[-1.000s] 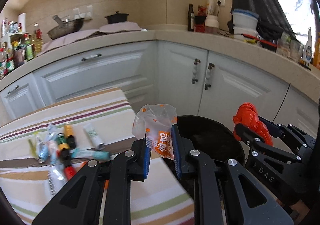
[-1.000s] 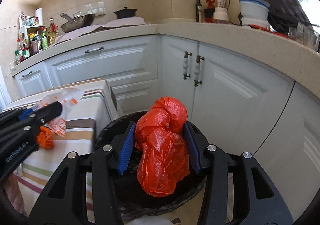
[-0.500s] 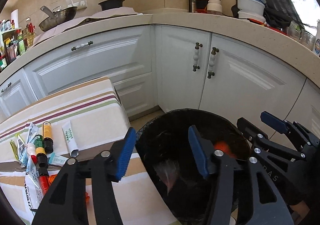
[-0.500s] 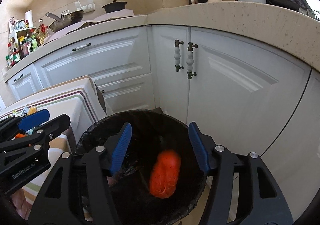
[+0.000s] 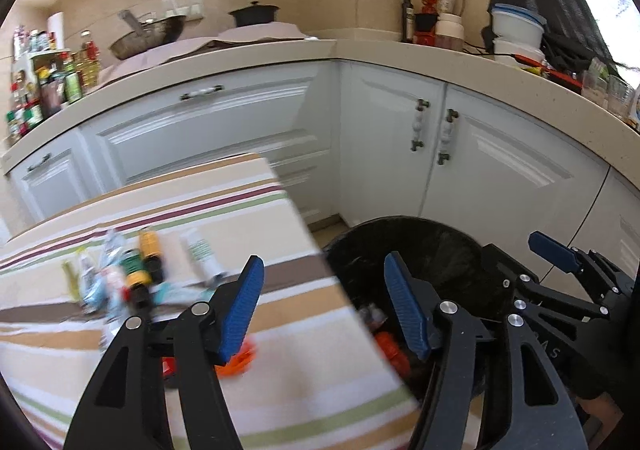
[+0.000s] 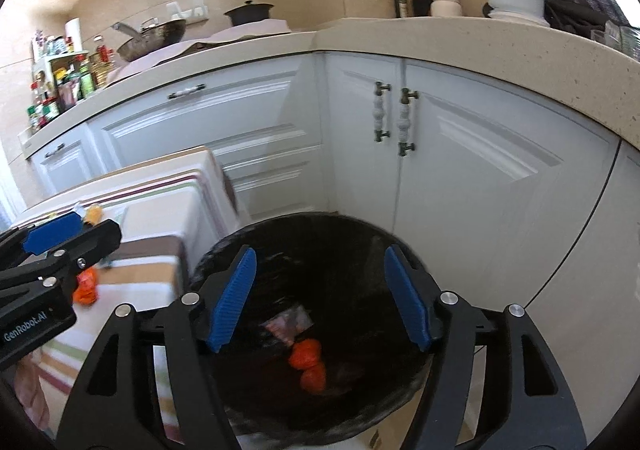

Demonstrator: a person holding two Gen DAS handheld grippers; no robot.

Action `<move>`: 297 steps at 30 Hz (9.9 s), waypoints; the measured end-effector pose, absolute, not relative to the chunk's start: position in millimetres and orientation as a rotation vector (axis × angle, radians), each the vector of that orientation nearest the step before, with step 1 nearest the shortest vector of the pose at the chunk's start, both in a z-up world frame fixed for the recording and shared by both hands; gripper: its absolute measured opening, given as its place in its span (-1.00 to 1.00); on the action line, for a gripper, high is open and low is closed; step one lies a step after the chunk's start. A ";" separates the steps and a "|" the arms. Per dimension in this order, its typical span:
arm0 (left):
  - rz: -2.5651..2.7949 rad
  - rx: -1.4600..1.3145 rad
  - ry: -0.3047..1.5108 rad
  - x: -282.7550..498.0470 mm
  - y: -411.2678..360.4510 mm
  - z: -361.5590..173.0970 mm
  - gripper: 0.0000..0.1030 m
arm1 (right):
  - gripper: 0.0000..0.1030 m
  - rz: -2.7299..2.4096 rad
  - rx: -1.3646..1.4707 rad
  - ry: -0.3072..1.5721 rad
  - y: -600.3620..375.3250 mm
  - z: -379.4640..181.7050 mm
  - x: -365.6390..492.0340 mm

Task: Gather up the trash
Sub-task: 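Release the clear snack bag into the black bin with the left gripper, then grasp the white tube with the left gripper while the right grasps the orange wrapper, then drop the orange wrapper and white tube into the black bin with both grippers, then grasp the red bottle with the right gripper, then grasp the printed white tube with the left gripper while the right carries the red bottle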

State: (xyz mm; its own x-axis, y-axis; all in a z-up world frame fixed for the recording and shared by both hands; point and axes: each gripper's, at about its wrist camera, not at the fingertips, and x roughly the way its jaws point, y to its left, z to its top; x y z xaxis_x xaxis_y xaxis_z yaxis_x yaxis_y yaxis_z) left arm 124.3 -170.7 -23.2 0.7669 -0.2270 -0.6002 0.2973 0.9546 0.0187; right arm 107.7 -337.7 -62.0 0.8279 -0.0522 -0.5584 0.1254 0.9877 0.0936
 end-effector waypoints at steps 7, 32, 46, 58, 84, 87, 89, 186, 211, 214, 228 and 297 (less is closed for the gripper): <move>-0.163 0.083 0.641 94.7 -111.8 -19.9 0.23 | 0.35 -0.024 0.103 0.592 -294.3 -59.9 84.9; 0.041 -0.056 0.698 44.8 10.9 -46.6 0.26 | 0.35 0.198 -0.022 0.638 -164.1 -64.3 56.0; -0.047 -0.012 0.752 67.1 -31.3 -65.1 0.30 | 0.35 0.092 0.004 0.633 -206.6 -63.2 63.6; -0.018 0.008 0.812 72.6 -31.1 -78.5 0.07 | 0.35 0.035 0.043 0.631 -241.4 -68.8 67.2; 0.113 -0.007 0.778 68.1 39.0 -67.6 -0.58 | 0.37 0.166 -0.010 0.658 -175.1 -58.0 104.0; 0.139 -0.012 0.771 71.7 51.7 -66.5 -0.58 | 0.37 0.178 -0.012 0.677 -165.2 -57.8 115.3; 0.151 -0.016 0.766 73.3 58.8 -65.6 -0.58 | 0.37 0.181 -0.021 0.687 -158.5 -57.7 122.7; -0.132 0.080 0.674 102.3 -98.5 -30.1 0.02 | 0.17 0.013 0.057 0.586 -274.2 -42.4 110.9; 0.196 -0.070 0.722 74.8 65.8 -50.7 0.03 | 0.16 0.300 -0.106 0.704 -118.1 -58.2 130.2; 0.207 -0.085 0.730 75.6 74.4 -54.1 0.03 | 0.15 0.299 -0.116 0.725 -111.2 -61.2 136.1; 0.211 -0.122 0.746 78.8 86.0 -60.8 0.06 | -0.19 0.339 -0.157 0.860 -90.3 -80.1 156.3; -0.048 -0.001 0.774 95.1 -18.1 -47.1 -0.53 | -0.55 0.107 -0.002 0.621 -230.7 -50.7 104.9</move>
State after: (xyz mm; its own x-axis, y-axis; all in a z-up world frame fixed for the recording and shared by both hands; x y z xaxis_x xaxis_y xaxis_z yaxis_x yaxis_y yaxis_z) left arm 95.1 -18.1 -47.1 0.7138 -0.0443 -0.6989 0.0432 0.9989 -0.0192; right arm 104.9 -230.8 -50.7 0.8077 0.0993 -0.5812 -0.1007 0.9945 0.0301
